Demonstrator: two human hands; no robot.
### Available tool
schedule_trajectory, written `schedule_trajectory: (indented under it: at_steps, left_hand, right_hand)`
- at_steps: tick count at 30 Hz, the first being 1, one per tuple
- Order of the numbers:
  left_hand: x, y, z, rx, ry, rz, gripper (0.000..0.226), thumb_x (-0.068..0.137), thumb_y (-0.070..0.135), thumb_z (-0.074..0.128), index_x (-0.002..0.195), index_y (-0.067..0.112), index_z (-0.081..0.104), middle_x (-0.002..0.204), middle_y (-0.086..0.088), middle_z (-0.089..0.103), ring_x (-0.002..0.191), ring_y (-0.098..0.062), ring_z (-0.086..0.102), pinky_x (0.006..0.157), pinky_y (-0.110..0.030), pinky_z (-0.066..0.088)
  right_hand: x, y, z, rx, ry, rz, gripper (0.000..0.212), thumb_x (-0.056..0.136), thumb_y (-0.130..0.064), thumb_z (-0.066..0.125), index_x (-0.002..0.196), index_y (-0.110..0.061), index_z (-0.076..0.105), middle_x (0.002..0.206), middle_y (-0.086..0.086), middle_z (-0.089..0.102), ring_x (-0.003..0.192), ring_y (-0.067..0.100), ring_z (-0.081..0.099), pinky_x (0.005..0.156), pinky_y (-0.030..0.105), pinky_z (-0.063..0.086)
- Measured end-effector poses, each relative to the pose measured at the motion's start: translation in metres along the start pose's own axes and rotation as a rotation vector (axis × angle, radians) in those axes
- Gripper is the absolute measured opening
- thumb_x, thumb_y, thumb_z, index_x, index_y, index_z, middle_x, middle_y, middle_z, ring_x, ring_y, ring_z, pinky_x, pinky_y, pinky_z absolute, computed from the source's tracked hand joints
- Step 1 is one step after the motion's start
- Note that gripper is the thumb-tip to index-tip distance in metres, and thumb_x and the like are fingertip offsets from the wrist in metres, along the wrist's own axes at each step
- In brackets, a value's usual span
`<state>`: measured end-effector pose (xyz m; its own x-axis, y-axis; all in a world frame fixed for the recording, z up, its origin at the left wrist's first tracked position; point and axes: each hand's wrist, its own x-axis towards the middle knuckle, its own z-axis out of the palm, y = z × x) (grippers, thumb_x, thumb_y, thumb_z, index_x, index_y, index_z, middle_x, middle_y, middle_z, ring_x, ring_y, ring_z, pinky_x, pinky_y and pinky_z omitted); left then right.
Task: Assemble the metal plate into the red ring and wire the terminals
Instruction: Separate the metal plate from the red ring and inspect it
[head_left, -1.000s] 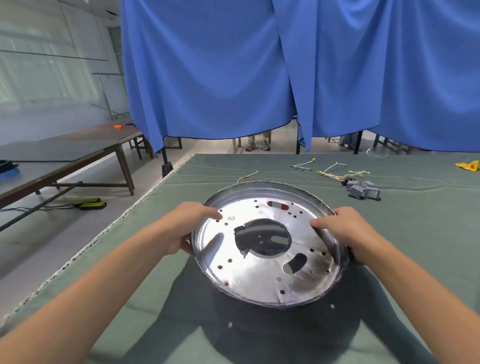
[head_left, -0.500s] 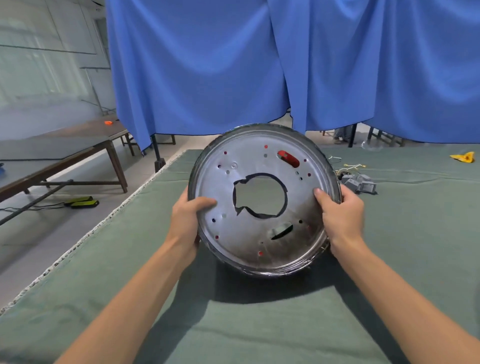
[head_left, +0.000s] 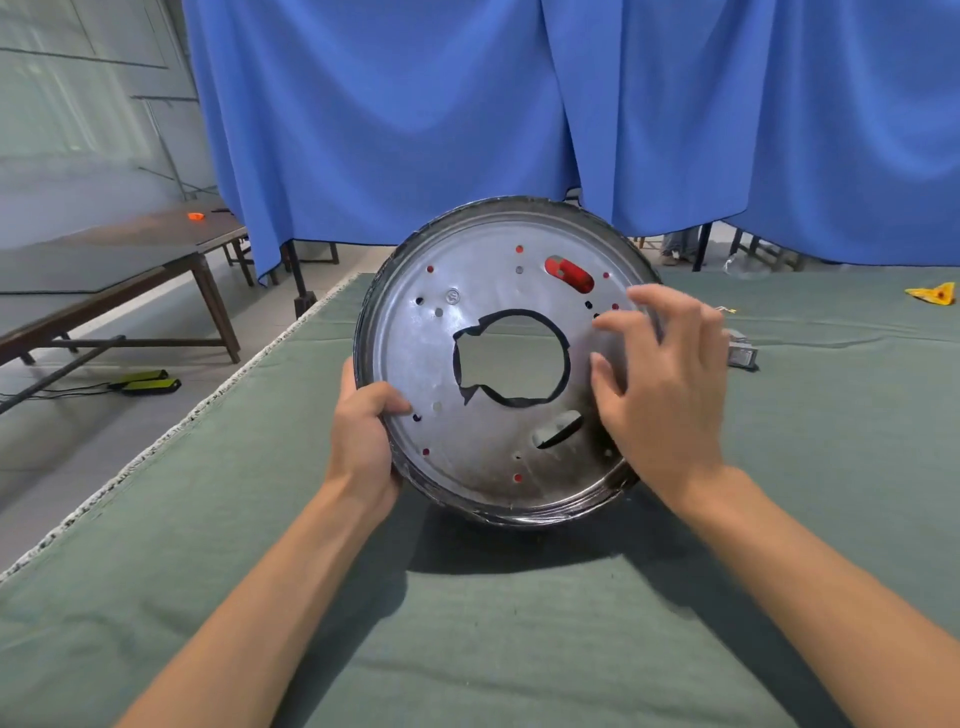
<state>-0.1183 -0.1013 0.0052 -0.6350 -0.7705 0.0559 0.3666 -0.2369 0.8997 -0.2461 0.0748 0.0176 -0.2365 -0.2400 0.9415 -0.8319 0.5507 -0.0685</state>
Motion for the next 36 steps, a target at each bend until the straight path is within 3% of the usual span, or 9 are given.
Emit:
schedule_trajectory:
  at_steps: [4, 8, 10, 12, 15, 20, 26, 31, 36]
  left_hand:
    - [-0.001, -0.001, -0.002, 0.001, -0.014, 0.017, 0.024, 0.071, -0.004, 0.038, 0.074, 0.018, 0.048, 0.052, 0.010, 0.057, 0.044, -0.010, 0.054, 0.038, -0.025, 0.043]
    - [-0.005, -0.003, -0.007, -0.075, -0.030, -0.044, 0.018, 0.066, 0.001, 0.041, 0.080, 0.010, 0.047, 0.067, -0.004, 0.057, 0.064, -0.024, 0.056, 0.055, -0.034, 0.050]
    - [-0.008, 0.000, -0.011, -0.127, -0.057, -0.094, 0.034, 0.059, 0.006, 0.047, 0.092, 0.002, 0.050, 0.084, -0.019, 0.059, 0.078, -0.036, 0.059, 0.072, -0.047, 0.055]
    - [-0.012, 0.006, -0.011, -0.165, -0.074, -0.138, 0.063, 0.057, 0.010, 0.052, 0.117, -0.006, 0.048, 0.112, -0.033, 0.055, 0.101, -0.050, 0.056, 0.096, -0.062, 0.042]
    - [-0.015, 0.012, -0.011, -0.210, -0.098, -0.138, 0.082, 0.060, 0.016, 0.062, 0.134, -0.008, 0.038, 0.123, -0.031, 0.051, 0.106, -0.046, 0.055, 0.097, -0.057, 0.042]
    - [-0.013, 0.010, -0.011, -0.283, -0.177, -0.141, 0.075, 0.077, 0.037, 0.061, 0.138, -0.001, 0.040, 0.136, -0.029, 0.048, 0.125, -0.045, 0.047, 0.107, -0.056, 0.035]
    - [-0.012, 0.008, -0.014, -0.194, -0.291, -0.101, 0.056, 0.079, 0.042, 0.060, 0.120, 0.004, 0.063, 0.122, -0.023, 0.062, 0.112, -0.037, 0.060, 0.097, -0.047, 0.048]
    - [-0.011, 0.008, -0.014, -0.150, -0.293, -0.052, 0.068, 0.084, 0.046, 0.051, 0.136, 0.004, 0.046, 0.131, -0.023, 0.055, 0.123, -0.039, 0.051, 0.106, -0.054, 0.037]
    - [-0.010, 0.007, -0.011, -0.135, -0.363, 0.045, 0.058, 0.089, 0.052, 0.034, 0.126, 0.012, 0.055, 0.126, -0.016, 0.061, 0.119, -0.031, 0.056, 0.105, -0.048, 0.041]
  right_hand:
    - [0.001, -0.026, 0.001, 0.139, -0.147, -0.245, 0.010, 0.079, -0.008, 0.065, 0.089, -0.007, 0.068, 0.087, 0.006, 0.067, 0.087, 0.028, 0.059, 0.081, 0.033, 0.045]
    - [-0.003, -0.059, 0.010, 0.162, -0.532, -0.191, 0.043, 0.084, -0.037, 0.068, 0.113, -0.007, 0.061, 0.094, 0.006, 0.068, 0.088, 0.026, 0.063, 0.082, 0.035, 0.047]
    - [-0.004, -0.068, 0.017, 0.163, -0.660, -0.156, 0.054, 0.088, -0.053, 0.056, 0.124, -0.013, 0.052, 0.091, 0.000, 0.066, 0.088, 0.022, 0.062, 0.090, 0.034, 0.038]
    - [-0.003, -0.072, 0.021, 0.246, -0.653, -0.140, 0.051, 0.088, -0.055, 0.052, 0.121, -0.017, 0.052, 0.087, -0.002, 0.065, 0.087, 0.020, 0.060, 0.089, 0.031, 0.030]
    - [0.000, -0.071, 0.023, 0.353, -0.608, -0.143, 0.044, 0.086, -0.052, 0.058, 0.114, -0.017, 0.057, 0.087, -0.002, 0.065, 0.085, 0.019, 0.058, 0.078, 0.027, 0.020]
    - [0.006, -0.065, 0.023, 0.337, -0.577, -0.157, 0.042, 0.082, -0.051, 0.064, 0.106, -0.016, 0.061, 0.075, -0.007, 0.055, 0.078, 0.020, 0.056, 0.072, 0.025, 0.016]
    - [0.007, -0.065, 0.022, 0.333, -0.559, -0.189, 0.040, 0.079, -0.047, 0.070, 0.102, -0.014, 0.064, 0.076, -0.001, 0.066, 0.076, 0.021, 0.060, 0.076, 0.028, 0.026]
    - [0.011, -0.058, 0.023, 0.342, -0.540, -0.178, 0.041, 0.079, -0.047, 0.070, 0.103, -0.014, 0.065, 0.080, -0.001, 0.069, 0.077, 0.021, 0.062, 0.079, 0.027, 0.027]
    - [0.011, -0.049, 0.025, 0.349, -0.532, -0.133, 0.042, 0.081, -0.050, 0.066, 0.107, -0.017, 0.064, 0.083, -0.002, 0.068, 0.081, 0.020, 0.061, 0.077, 0.023, 0.021]
